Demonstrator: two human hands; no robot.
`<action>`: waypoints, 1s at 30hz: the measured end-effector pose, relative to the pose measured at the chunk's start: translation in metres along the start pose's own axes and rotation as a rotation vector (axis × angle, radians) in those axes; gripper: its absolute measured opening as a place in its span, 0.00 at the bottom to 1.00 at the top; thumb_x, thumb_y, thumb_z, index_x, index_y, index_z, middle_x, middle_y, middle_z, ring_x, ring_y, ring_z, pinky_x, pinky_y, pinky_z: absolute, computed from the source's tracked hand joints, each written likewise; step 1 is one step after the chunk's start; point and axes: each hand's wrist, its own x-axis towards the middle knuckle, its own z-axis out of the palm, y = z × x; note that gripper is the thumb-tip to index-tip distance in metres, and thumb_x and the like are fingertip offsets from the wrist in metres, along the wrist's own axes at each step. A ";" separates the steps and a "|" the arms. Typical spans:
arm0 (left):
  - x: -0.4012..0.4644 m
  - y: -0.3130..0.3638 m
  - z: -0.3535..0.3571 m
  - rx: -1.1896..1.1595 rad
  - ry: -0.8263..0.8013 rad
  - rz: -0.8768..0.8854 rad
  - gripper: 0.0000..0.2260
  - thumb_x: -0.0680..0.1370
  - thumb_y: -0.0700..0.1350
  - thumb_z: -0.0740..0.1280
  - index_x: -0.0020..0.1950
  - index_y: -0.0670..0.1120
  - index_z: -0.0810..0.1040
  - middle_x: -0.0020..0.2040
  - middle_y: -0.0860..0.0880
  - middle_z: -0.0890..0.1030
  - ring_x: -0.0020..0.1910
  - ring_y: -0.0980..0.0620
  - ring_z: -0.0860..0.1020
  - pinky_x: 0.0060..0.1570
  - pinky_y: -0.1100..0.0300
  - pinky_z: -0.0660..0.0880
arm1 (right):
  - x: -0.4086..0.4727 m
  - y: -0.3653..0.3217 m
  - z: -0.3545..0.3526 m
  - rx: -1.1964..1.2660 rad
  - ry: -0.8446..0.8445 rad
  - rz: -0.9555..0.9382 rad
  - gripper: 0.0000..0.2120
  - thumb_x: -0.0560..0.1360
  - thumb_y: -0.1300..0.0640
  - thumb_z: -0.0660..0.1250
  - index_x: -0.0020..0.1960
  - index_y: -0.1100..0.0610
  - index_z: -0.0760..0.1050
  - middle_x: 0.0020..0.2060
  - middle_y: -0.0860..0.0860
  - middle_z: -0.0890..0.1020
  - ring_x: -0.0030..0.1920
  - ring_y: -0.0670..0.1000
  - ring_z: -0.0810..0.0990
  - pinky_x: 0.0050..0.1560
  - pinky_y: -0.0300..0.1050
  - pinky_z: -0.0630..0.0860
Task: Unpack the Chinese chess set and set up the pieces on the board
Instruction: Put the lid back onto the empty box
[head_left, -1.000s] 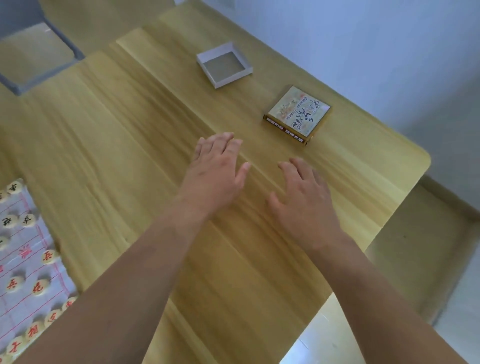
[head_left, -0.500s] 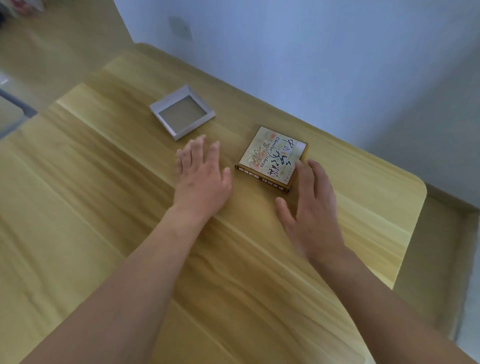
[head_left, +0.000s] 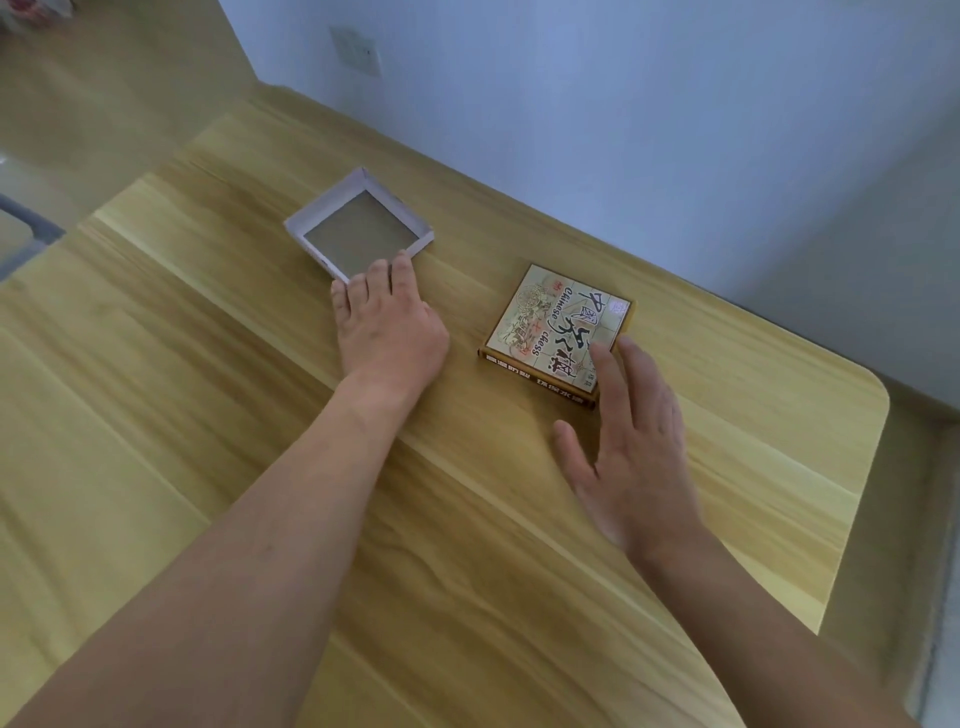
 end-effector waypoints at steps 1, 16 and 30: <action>0.000 0.000 0.000 0.009 0.017 0.013 0.25 0.80 0.43 0.54 0.78 0.43 0.57 0.75 0.42 0.64 0.74 0.40 0.60 0.76 0.44 0.51 | 0.000 0.000 0.000 -0.017 -0.018 -0.001 0.33 0.76 0.45 0.59 0.77 0.52 0.53 0.76 0.52 0.54 0.76 0.56 0.54 0.74 0.59 0.56; -0.055 0.001 -0.006 -0.113 0.132 0.081 0.19 0.76 0.33 0.57 0.66 0.42 0.75 0.52 0.44 0.79 0.46 0.46 0.71 0.46 0.53 0.69 | -0.003 0.001 -0.005 -0.045 -0.071 0.021 0.27 0.78 0.46 0.56 0.75 0.52 0.62 0.76 0.50 0.59 0.75 0.52 0.59 0.75 0.55 0.52; -0.175 0.072 -0.002 -0.090 -0.041 0.285 0.21 0.71 0.34 0.65 0.64 0.43 0.76 0.44 0.49 0.77 0.41 0.49 0.73 0.43 0.55 0.72 | -0.027 0.051 -0.053 0.120 -0.013 0.232 0.16 0.79 0.45 0.61 0.60 0.54 0.75 0.71 0.47 0.69 0.68 0.51 0.67 0.73 0.53 0.58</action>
